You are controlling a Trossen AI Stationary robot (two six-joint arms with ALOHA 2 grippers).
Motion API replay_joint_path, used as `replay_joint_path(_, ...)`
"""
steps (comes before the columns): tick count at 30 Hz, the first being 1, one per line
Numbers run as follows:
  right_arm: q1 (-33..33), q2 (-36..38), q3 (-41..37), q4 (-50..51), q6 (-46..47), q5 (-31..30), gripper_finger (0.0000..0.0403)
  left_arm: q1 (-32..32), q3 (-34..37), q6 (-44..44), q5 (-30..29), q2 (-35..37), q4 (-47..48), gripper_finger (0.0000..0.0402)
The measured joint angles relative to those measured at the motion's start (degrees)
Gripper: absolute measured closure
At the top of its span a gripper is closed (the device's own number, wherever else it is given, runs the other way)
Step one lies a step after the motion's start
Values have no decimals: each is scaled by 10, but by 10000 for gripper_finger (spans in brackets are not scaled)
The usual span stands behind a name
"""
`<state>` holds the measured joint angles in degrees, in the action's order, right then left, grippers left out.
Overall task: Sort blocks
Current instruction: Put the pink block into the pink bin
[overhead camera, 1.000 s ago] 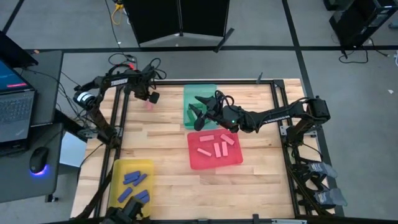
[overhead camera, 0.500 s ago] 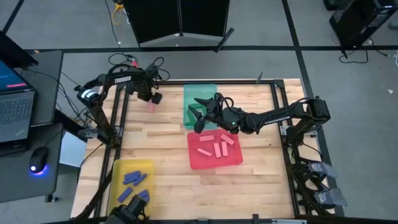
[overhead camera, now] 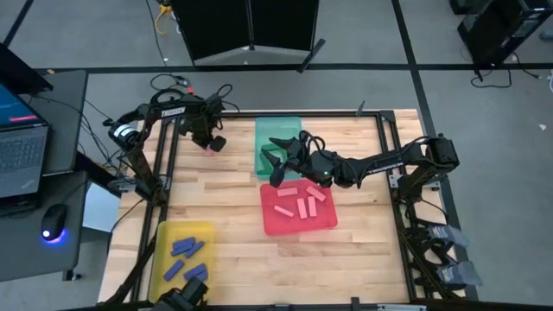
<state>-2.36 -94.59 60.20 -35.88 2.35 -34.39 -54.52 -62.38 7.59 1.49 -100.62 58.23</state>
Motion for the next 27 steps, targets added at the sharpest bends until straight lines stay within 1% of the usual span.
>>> replay_joint_path(1,-2,0,0,-1,0,0,185,0,-2,-3,-5,0,8,398)
replay_joint_path(4,-7,0,0,-1,0,0,185,-2,-26,10,-83,0,25,398)
replay_joint_path(6,-10,0,0,-1,0,0,185,-6,-47,17,-112,-1,40,398)
replay_joint_path(10,-15,0,0,-3,0,0,185,-6,-97,9,-115,-30,82,398)
replay_joint_path(17,-22,0,0,-6,0,0,185,-6,-188,-1,-108,-128,175,398)
replay_joint_path(22,-34,0,0,-5,-9,0,185,-7,-228,-1,-112,-158,186,398)
replay_joint_path(27,-37,0,0,-12,-26,0,185,-6,-239,-13,-82,-183,187,398)
